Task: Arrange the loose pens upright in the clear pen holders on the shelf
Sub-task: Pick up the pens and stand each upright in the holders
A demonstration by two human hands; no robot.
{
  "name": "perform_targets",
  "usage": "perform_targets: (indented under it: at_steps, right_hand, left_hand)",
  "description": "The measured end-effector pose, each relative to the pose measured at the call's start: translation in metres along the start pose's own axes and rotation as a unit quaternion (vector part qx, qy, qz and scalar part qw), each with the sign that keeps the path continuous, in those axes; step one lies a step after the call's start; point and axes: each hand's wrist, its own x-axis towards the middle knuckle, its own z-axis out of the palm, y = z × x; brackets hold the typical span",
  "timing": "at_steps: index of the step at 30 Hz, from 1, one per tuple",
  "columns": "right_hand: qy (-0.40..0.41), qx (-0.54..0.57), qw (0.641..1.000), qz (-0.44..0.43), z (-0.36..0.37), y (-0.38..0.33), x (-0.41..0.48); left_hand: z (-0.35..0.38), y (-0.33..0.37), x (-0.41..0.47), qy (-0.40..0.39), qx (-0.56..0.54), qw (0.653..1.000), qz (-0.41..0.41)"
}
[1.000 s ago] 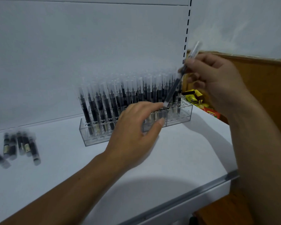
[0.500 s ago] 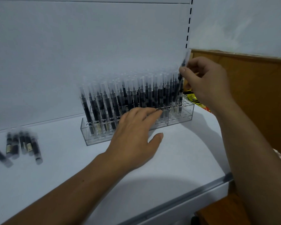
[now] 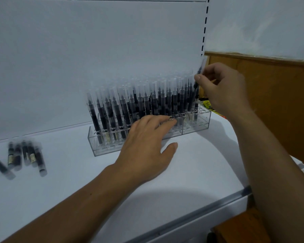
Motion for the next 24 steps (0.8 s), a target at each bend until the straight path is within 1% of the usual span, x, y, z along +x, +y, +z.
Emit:
perform_targets:
  at_steps: [3, 4, 8, 14, 16, 18, 20, 24]
  right_hand:
    - [-0.109, -0.072, 0.991, 0.017, 0.006, 0.004, -0.006]
    - [-0.133, -0.091, 0.987, 0.023, 0.009, 0.005, -0.007]
    - [-0.135, -0.124, 0.983, 0.030, 0.008, 0.006, -0.007]
    - [-0.137, -0.111, 0.983, 0.058, 0.005, 0.006, -0.018]
    - [-0.117, -0.115, 0.984, 0.063, -0.002, 0.002, -0.022]
    - [-0.117, -0.139, 0.982, 0.058, -0.012, -0.005, -0.026]
    - [-0.130, -0.143, 0.980, 0.047, -0.020, -0.016, -0.031]
    - [-0.182, -0.098, 0.978, 0.009, -0.016, -0.050, -0.046]
  left_hand:
    - [0.000, 0.000, 0.000, 0.002, 0.001, 1.000, 0.000]
    - [0.000, -0.001, 0.000, 0.002, 0.001, 1.000, 0.000]
    - [0.001, -0.001, 0.001, 0.002, 0.001, 1.000, 0.004]
    - [-0.001, -0.002, 0.002, 0.003, -0.017, 1.000, 0.003]
    - [-0.007, -0.001, 0.004, 0.032, -0.035, 0.999, -0.002]
    - [-0.019, -0.002, 0.006, 0.068, -0.036, 0.997, 0.003]
    - [-0.037, -0.005, 0.006, 0.088, -0.040, 0.995, 0.007]
    - [-0.076, -0.026, -0.016, 0.121, -0.040, 0.992, -0.009]
